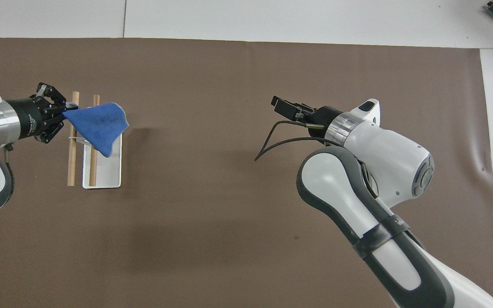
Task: Right arm passes towel to left arm to hang
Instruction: 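Drape the towel over the wooden rack while the right gripper withdraws, then lower the towel onto the crossbar and open the left gripper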
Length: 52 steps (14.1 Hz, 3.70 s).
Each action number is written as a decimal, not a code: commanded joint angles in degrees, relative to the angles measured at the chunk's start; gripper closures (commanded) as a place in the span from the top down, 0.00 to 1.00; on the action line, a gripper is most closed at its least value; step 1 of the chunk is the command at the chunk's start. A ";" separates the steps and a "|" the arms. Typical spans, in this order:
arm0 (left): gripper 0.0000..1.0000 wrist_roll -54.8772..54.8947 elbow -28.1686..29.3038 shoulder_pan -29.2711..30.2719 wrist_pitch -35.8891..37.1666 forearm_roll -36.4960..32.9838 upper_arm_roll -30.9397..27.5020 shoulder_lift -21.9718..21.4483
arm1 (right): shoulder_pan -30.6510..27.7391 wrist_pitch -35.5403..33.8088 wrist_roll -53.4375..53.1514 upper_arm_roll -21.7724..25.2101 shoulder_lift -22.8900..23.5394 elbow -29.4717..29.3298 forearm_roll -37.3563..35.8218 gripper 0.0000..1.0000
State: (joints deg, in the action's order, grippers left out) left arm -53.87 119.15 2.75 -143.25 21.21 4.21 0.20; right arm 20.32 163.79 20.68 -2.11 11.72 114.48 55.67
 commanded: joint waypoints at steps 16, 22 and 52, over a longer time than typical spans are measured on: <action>0.00 13.70 -0.23 0.58 2.53 -7.49 -3.59 -0.99 | -11.45 -42.13 -11.70 2.28 -4.33 -13.05 -64.81 1.00; 0.00 13.79 0.03 0.85 5.61 -15.23 -5.26 -1.43 | -11.45 -54.34 -27.86 3.87 -7.23 -20.25 -63.76 1.00; 0.52 10.98 11.28 0.76 0.95 -15.23 -5.53 -5.83 | -16.72 -72.47 -29.91 7.74 -14.18 -22.37 -55.41 1.00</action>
State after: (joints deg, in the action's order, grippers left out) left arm -41.80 129.45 3.37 -141.06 7.29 -1.30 -4.58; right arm 3.65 90.90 -8.69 5.83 -0.47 89.86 -0.65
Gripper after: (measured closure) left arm 0.595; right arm 0.000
